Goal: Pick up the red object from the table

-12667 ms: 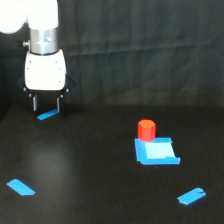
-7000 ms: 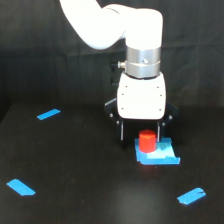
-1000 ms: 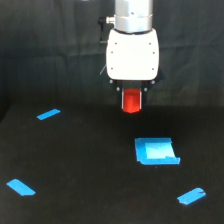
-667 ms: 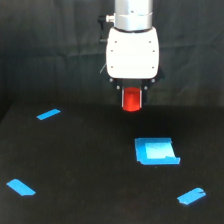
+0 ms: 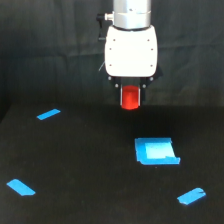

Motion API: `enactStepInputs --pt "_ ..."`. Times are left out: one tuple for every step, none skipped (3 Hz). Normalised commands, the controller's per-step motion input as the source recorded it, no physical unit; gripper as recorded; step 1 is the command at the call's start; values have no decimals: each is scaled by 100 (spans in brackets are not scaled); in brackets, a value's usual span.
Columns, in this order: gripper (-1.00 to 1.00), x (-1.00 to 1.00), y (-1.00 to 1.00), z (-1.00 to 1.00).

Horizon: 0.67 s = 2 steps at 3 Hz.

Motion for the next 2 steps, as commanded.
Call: enactStepInputs --pt "-94 -6 0 13" --pt "-85 7 0 7"
